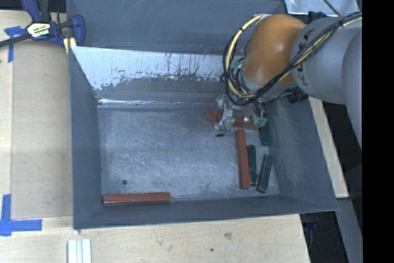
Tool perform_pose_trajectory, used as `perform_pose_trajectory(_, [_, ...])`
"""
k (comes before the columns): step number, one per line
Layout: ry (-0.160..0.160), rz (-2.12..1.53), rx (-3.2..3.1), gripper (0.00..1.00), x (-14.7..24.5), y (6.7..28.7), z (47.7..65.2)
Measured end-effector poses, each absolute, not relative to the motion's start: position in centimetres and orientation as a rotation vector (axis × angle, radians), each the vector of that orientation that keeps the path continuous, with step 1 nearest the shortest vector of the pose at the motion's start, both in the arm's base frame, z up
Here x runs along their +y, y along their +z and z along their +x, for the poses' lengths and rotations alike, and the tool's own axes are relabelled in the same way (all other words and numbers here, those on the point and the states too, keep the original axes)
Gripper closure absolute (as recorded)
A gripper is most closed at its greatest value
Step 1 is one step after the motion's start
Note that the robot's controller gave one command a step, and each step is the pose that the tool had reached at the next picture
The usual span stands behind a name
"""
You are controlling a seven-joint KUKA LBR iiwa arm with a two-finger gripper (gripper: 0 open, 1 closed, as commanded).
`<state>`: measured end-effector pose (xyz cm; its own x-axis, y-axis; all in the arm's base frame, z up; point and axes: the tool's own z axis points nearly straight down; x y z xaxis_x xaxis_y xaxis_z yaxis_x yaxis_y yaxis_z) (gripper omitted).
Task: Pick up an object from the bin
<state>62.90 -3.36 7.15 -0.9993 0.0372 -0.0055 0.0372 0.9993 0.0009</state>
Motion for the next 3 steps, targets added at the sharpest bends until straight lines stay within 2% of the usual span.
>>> perform_pose_trajectory(1, [-0.001, 0.02, 3.129, 1.0, -2.2, 16.6, 62.0])
perform_pose_trajectory(2, [-0.004, 0.475, 3.102, 1.0, -10.7, 18.3, 58.6])
perform_pose_trajectory(3, [-0.001, 0.47, 3.104, 0.0, -10.5, 18.2, 58.6])
